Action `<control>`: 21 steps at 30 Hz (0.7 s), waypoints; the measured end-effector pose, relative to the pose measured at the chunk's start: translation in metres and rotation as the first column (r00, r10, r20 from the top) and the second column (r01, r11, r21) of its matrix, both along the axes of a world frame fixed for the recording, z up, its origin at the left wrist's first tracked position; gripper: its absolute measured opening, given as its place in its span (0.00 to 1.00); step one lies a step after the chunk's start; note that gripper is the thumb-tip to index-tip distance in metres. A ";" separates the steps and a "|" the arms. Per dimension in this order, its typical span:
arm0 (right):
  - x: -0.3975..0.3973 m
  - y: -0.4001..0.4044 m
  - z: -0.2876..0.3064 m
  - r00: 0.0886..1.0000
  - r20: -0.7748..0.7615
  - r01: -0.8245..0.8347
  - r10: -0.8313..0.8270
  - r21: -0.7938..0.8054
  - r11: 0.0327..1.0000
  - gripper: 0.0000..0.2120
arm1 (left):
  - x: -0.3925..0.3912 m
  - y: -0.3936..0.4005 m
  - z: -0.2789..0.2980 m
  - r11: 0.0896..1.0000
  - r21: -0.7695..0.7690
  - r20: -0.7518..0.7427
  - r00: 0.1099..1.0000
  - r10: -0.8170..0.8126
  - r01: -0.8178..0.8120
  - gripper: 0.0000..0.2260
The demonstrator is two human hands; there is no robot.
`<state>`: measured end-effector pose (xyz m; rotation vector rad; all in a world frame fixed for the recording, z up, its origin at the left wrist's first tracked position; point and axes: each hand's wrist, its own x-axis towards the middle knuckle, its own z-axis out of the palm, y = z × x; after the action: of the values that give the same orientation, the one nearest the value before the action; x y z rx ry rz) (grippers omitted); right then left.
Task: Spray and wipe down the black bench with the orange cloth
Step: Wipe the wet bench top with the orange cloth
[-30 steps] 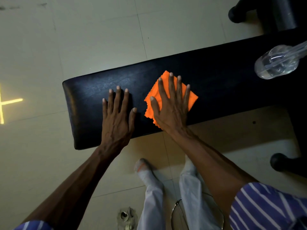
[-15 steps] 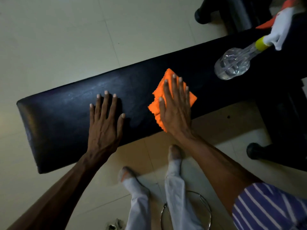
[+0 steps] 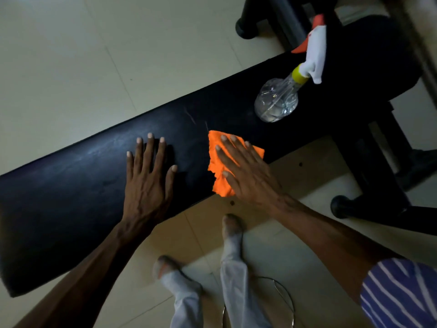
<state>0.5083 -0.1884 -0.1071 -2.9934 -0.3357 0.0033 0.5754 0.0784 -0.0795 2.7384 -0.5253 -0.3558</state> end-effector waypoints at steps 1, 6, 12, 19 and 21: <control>0.000 -0.014 0.001 0.999 0.007 0.048 -0.048 -0.006 0.999 0.28 | 0.002 -0.004 0.000 1.000 0.004 -0.004 1.000 -0.011 0.011 0.29; 0.007 -0.001 0.007 0.918 0.006 0.392 -0.397 0.152 0.907 0.28 | 0.006 -0.027 -0.001 0.999 0.009 -0.008 0.999 -0.038 0.038 0.30; 0.032 -0.022 0.009 0.992 -0.033 0.128 -0.125 0.112 0.985 0.28 | 0.018 -0.057 -0.006 1.000 0.016 -0.016 1.000 -0.015 0.016 0.29; 0.116 -0.011 0.012 0.987 -0.033 0.162 -0.159 0.172 0.972 0.27 | 0.040 -0.071 -0.014 0.999 0.051 0.009 1.000 0.016 -0.017 0.29; 0.135 -0.005 0.012 0.983 -0.047 0.180 -0.175 0.164 0.970 0.28 | 0.042 -0.071 -0.016 0.998 0.064 0.012 1.000 0.014 -0.015 0.29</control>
<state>0.6436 -0.1931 -0.0946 -2.8412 -0.0593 0.0060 0.6175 0.0077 -0.0950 2.8060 -0.5055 -0.3598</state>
